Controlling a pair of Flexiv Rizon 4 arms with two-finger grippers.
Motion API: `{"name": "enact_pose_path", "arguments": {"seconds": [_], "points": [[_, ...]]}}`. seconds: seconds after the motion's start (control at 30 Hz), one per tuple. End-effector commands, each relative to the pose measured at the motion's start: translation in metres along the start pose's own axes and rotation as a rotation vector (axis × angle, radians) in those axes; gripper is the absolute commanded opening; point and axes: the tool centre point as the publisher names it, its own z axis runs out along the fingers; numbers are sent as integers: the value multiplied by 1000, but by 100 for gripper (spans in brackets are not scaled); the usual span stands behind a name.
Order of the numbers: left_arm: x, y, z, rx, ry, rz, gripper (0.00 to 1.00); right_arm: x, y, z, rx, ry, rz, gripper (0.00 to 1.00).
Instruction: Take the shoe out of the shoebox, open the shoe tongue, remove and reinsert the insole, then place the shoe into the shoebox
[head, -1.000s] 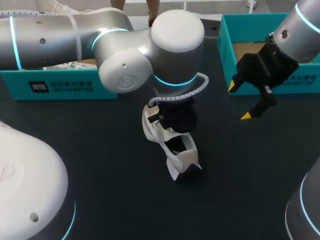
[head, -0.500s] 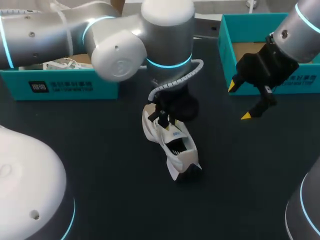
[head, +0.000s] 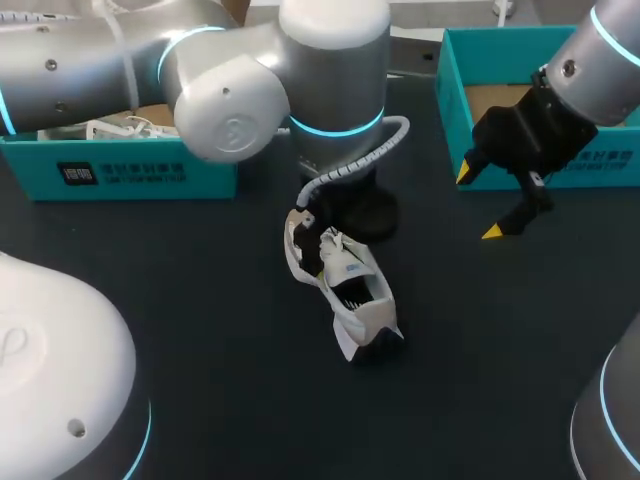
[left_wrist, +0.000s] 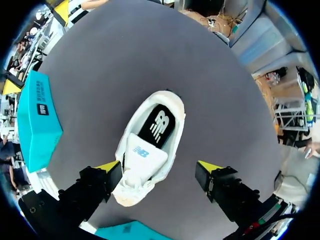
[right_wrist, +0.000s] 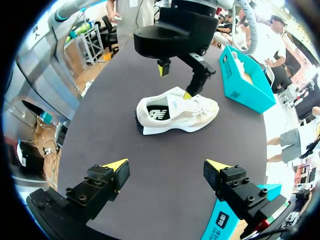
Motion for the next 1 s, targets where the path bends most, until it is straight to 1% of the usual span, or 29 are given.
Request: {"name": "enact_pose_path", "arguments": {"seconds": [0.03, 0.07, 0.1, 0.13, 0.17, 0.2, 0.23, 0.27, 0.3, 0.33, 0.4, 0.43, 0.57, 0.6, 0.63, 0.7, 0.73, 0.83, 0.9, 0.93, 1.0], "points": [[25, -18, -3, -2, -46, -347, 100, 0, 0, 1, 4, -1, 1, 100], [27, -22, -3, 49, -15, -392, 100, 0, 0, 1, 4, -1, 1, 100], [32, -24, -5, 51, -16, -454, 100, 0, 0, 1, 4, -1, 1, 100], [34, -30, -4, -28, -28, -550, 100, 0, 0, 1, 4, -1, 1, 100], [36, -33, -3, 13, -10, -566, 100, 0, 0, 1, 4, -1, 1, 100], [37, -35, -4, -13, 0, -636, 100, 0, 0, 1, 4, -1, 1, 100], [37, -37, -2, -64, -21, -682, 100, 0, 0, 1, 4, -1, 1, 100], [40, -40, -2, -4, 11, -723, 100, 0, 0, 1, 4, -1, 1, 100], [41, -42, -1, -46, -5, -767, 100, 0, 0, 1, 4, -1, 1, 100], [42, -45, 0, -49, -27, -798, 100, 0, 0, 1, 4, -1, 1, 100], [42, -51, 3, -59, -32, -853, 100, 0, 0, 1, 4, -1, 1, 100], [43, -52, 3, -30, -32, -849, 100, 0, 0, 1, 4, -1, 1, 100], [45, -57, 6, -19, -69, -941, 100, 0, 0, 1, 4, -1, 1, 100], [45, -58, 7, -2, -68, -937, 100, 0, 0, 1, 4, -1, 1, 100], [45, -60, 9, -7, -62, -932, 100, 0, 0, 1, 4, -1, 1, 100], [44, -63, 12, 10, -76, -948, 100, 0, 0, 1, 4, -1, 1, 100], [44, -64, 13, 2, -80, -945, 100, 0, 0, 1, 4, -1, 1, 100], [47, -69, 17, 10, -102, -992, 100, 0, 0, 1, 4, -1, 1, 100], [47, -70, 19, 13, -109, -1003, 100, 0, 0, 1, 4, -1, 1, 100], [46, -70, 21, 31, -101, -1009, 100, 0, 0, 1, 4, -1, 1, 100], [44, -71, 25, 18, -101, -1013, 100, 0, 0, 1, 4, -1, 1, 100]]}}
